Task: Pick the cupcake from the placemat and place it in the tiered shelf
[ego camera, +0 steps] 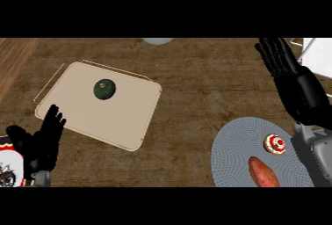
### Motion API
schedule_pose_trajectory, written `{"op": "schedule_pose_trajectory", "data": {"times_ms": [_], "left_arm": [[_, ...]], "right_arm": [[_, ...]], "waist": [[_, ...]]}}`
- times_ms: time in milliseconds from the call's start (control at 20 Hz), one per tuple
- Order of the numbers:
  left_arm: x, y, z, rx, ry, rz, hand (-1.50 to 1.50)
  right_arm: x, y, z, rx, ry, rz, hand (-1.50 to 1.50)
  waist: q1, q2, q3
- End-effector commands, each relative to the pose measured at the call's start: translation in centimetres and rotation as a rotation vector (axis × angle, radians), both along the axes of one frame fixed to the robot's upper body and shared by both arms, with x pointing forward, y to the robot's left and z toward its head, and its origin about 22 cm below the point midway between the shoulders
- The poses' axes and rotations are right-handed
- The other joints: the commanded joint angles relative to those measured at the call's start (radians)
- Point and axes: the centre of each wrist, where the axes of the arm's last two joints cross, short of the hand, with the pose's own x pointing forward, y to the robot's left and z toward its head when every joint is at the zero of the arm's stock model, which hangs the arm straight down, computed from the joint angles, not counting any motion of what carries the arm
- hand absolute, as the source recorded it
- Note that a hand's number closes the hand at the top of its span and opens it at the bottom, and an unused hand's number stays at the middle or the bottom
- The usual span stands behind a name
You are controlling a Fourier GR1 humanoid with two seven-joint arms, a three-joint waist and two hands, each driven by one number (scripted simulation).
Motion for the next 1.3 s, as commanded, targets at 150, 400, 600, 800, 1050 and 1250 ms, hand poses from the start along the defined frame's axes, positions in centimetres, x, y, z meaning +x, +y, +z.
{"op": "schedule_pose_trajectory", "data": {"times_ms": [150,400,600,800,1050,1250], "left_arm": [[1.0,1.6,3.5,0.297,-0.149,-0.246,0.00],[1.1,1.3,3.6,0.395,-0.192,-0.409,0.00],[1.7,2.0,3.2,0.411,-0.216,-0.498,0.00],[2.6,2.1,2.7,0.390,-0.206,-0.511,0.00],[2.0,2.4,1.9,0.401,-0.214,-0.508,0.00],[2.1,1.9,1.9,0.396,-0.193,-0.494,0.00]], "right_arm": [[-2.8,-4.9,-3.8,-0.297,-0.146,-0.097,1.50],[-4.9,-10.4,-8.3,-0.301,-0.249,-0.600,-1.50],[-8.2,-11.2,-14.9,-0.305,-0.339,-0.379,-1.50],[-11.8,-12.0,-15.4,-0.463,-0.477,-0.362,-1.50],[-15.9,-12.3,-13.5,-0.710,-0.460,-0.513,-1.50],[-18.3,-12.4,-13.0,-0.956,-0.375,-0.594,-1.50]], "waist": [[-0.076,-0.010,-0.027],[-0.110,0.000,-0.023],[-0.047,0.001,-0.027],[-0.056,-0.006,-0.031],[-0.066,-0.010,-0.035],[-0.067,-0.010,-0.039]]}}
